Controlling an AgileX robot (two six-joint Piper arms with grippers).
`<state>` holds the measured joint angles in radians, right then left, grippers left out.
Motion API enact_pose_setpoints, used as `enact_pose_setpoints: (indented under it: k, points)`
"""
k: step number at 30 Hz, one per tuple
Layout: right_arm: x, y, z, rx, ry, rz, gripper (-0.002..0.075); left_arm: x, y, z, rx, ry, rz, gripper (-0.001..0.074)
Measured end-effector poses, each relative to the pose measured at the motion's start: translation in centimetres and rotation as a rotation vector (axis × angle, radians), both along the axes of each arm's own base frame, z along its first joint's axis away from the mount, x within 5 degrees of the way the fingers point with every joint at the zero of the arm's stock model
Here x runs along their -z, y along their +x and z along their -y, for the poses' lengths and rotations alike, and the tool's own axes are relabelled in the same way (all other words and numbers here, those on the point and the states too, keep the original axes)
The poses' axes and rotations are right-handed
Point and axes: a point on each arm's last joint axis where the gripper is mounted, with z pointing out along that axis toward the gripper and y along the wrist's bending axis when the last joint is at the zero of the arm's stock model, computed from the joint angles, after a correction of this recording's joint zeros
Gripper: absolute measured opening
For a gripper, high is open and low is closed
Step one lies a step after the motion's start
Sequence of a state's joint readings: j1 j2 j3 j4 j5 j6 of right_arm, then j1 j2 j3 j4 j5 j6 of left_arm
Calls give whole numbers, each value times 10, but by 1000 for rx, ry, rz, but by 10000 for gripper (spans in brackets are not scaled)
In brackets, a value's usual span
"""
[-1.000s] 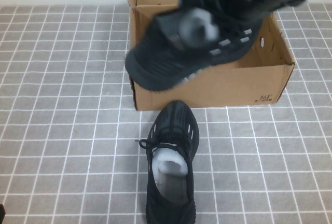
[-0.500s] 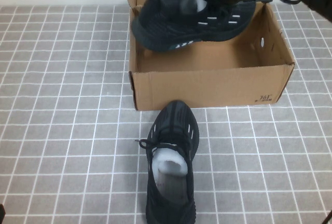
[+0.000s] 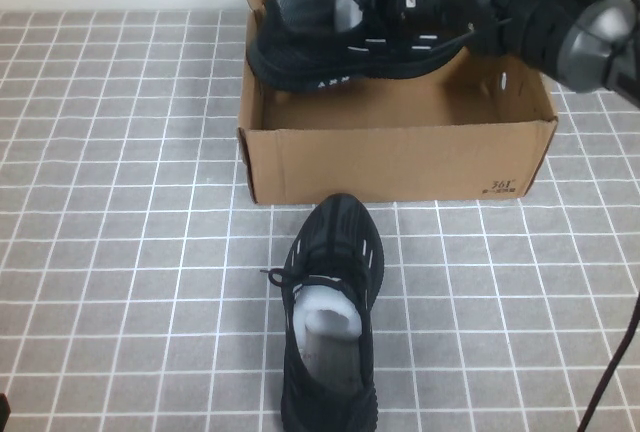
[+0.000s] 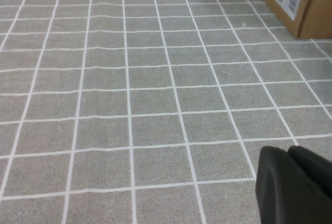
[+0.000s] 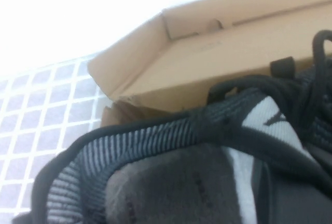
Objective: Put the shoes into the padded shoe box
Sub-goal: Place the shoe in the shoe box
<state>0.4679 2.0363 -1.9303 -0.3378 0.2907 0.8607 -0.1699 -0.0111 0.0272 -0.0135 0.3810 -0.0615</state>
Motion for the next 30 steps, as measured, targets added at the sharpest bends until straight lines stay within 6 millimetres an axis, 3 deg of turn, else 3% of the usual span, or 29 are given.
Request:
enact_pose_setpoints:
  k: [7,20,30]
  points:
    - [10,6,-4,-8,29,8,-6,0,0,0,0,0,0,-4]
    - [-51,-18,-4,-53,235,188,-6,0,0,0,0,0,0,-4]
    - [-63,-23,1,-39,286,181,-6,0,0,0,0,0,0,-4]
